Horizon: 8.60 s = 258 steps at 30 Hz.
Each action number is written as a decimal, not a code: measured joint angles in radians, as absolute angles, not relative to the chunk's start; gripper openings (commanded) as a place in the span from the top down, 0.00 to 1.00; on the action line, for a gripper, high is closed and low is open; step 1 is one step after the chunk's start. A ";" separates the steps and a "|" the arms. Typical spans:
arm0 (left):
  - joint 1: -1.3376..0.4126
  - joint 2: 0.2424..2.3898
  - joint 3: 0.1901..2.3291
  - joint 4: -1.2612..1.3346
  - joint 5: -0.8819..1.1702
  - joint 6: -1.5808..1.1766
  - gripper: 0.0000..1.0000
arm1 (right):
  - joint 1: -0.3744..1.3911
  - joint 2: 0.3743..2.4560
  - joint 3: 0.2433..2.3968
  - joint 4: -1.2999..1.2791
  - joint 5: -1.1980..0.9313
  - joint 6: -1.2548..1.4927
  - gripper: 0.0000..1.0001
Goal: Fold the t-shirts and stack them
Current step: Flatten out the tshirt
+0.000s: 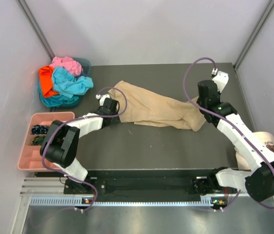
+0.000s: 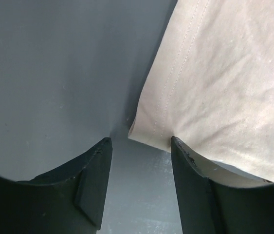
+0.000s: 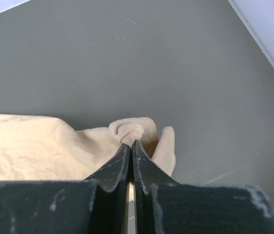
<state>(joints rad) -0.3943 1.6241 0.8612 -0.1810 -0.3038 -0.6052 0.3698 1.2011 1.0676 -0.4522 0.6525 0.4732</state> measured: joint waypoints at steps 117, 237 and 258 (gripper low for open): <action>-0.237 1.454 1.174 -0.376 -0.530 -0.390 1.00 | 0.528 1.209 1.097 -0.569 0.723 0.536 1.00; -0.237 1.399 1.167 -0.381 -0.542 -0.371 1.00 | 0.291 1.156 0.923 -0.433 0.257 0.487 1.00; -0.237 1.096 1.360 -0.391 -0.512 -0.340 1.00 | 0.291 0.860 1.311 -0.571 0.400 0.437 1.00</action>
